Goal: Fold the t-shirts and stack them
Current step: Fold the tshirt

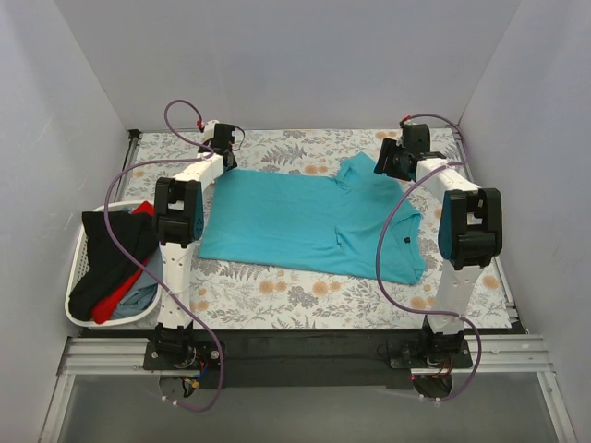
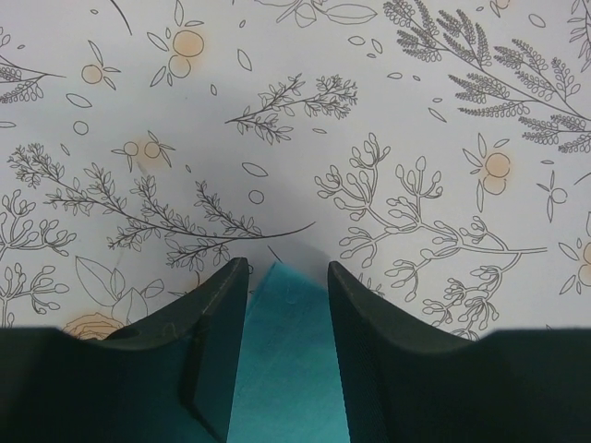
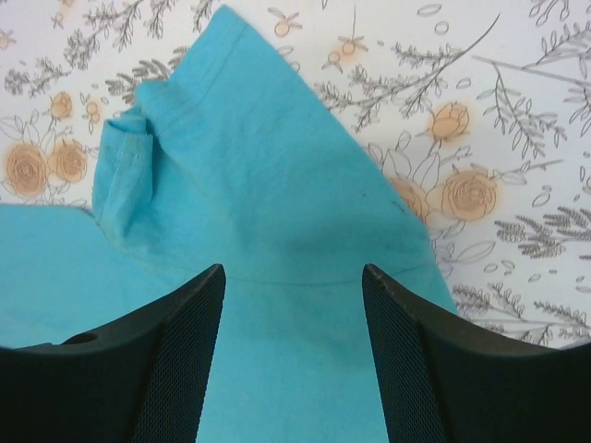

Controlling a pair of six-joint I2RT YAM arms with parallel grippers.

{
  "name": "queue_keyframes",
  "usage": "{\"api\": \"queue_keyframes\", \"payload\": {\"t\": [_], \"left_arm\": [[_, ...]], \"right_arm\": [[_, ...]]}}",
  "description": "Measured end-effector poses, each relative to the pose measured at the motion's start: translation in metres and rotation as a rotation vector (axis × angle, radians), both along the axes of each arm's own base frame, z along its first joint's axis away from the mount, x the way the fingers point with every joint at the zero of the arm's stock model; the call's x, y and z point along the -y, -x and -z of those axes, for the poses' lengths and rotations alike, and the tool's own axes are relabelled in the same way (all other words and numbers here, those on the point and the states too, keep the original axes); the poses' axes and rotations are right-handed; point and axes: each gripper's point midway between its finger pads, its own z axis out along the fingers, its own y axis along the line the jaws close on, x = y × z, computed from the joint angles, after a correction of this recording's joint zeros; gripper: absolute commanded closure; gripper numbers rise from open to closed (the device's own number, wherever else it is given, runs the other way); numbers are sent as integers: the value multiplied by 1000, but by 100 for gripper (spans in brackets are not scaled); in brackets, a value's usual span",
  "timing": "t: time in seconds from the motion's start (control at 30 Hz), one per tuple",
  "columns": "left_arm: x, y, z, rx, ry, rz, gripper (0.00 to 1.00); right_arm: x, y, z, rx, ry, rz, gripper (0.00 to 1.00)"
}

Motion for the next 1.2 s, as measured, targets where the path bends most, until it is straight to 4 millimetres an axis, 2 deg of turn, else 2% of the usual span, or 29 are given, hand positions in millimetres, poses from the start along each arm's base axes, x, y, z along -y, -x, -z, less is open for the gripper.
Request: {"api": "queue_keyframes", "payload": {"t": [0.07,0.43,0.8,0.9,1.07,1.2], "left_arm": [[1,0,0,1,-1,2,64],[6,1,0,0,-2,11,100],[4,3,0,3,-21,-1,100],[4,2,0,5,-21,-1,100],[4,2,0,7,-21,-3,100],[4,2,0,9,-19,-7,100]], "right_arm": [[3,-6,0,6,-3,5,32],[7,-37,28,-11,-6,11,27],[5,-67,41,4,-5,9,28],[4,-78,46,11,-5,9,35],[2,-87,53,6,18,21,39],[-4,-88,57,-8,62,36,49]]}}
